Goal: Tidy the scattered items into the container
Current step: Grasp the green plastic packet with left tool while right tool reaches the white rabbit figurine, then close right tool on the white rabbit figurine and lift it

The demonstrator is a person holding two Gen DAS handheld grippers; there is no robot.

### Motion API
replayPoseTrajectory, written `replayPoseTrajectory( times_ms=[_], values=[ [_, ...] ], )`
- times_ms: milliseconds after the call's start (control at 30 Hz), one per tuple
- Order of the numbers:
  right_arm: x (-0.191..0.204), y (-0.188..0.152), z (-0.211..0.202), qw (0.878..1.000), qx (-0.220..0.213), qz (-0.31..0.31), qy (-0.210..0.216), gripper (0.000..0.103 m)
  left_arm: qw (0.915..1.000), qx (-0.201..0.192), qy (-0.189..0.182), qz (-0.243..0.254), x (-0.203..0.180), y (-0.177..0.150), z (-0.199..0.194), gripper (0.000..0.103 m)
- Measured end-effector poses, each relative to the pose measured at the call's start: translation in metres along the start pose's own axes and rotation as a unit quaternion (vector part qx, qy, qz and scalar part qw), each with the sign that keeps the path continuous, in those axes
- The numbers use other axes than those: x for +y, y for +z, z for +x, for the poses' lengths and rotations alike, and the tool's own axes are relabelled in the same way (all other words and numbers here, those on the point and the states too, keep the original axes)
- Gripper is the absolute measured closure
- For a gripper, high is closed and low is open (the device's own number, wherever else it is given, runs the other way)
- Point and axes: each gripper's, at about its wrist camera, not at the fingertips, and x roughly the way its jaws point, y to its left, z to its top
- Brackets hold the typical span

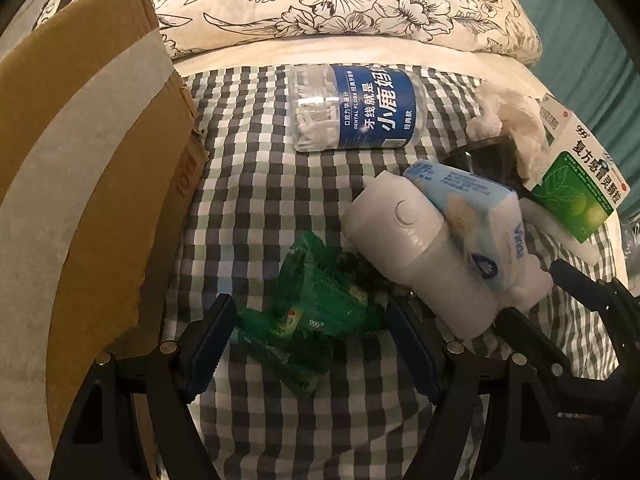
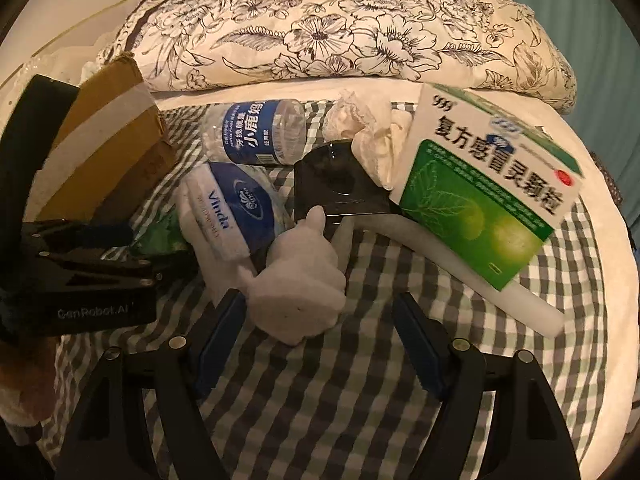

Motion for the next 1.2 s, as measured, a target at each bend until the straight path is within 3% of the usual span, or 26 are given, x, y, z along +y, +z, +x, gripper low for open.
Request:
replayPoseTrajectory(
  times_ms=[200, 233, 300, 467, 500, 533, 700, 1200],
  values=[
    [-0.002, 0.003, 0.014, 1.0, 0.009, 0.002, -0.01, 0.029, 0.9999, 0.005, 0.01, 0.007, -0.002, 0.0, 0.01, 0.026],
    [-0.003, 0.003, 0.015, 1.0, 0.01, 0.005, -0.011, 0.033, 0.9998, 0.008, 0.014, 0.008, -0.002, -0.001, 0.013, 0.027],
    [-0.005, 0.001, 0.017, 1.0, 0.012, 0.01, -0.008, 0.052, 0.9997, 0.007, 0.02, 0.011, -0.003, -0.003, 0.015, 0.028],
    [-0.01, -0.001, 0.016, 1.0, 0.014, 0.021, -0.002, 0.052, 0.9997, 0.005, 0.024, 0.009, -0.004, -0.006, 0.012, 0.036],
    [-0.01, -0.001, 0.015, 1.0, 0.014, 0.023, -0.001, 0.052, 0.9996, 0.005, 0.025, 0.009, -0.004, -0.006, 0.011, 0.04],
    [-0.011, -0.002, 0.015, 1.0, 0.014, 0.025, -0.001, 0.052, 0.9996, 0.005, 0.028, 0.009, -0.004, -0.007, 0.01, 0.055],
    [-0.013, -0.005, 0.007, 0.999, 0.01, 0.032, -0.001, 0.052, 0.9996, 0.001, 0.027, 0.005, -0.003, -0.012, 0.003, 0.065],
    [-0.022, -0.009, -0.026, 0.999, -0.01, 0.046, -0.017, 0.052, 0.9996, -0.024, 0.014, 0.001, 0.0, -0.017, -0.024, 0.069]
  ],
)
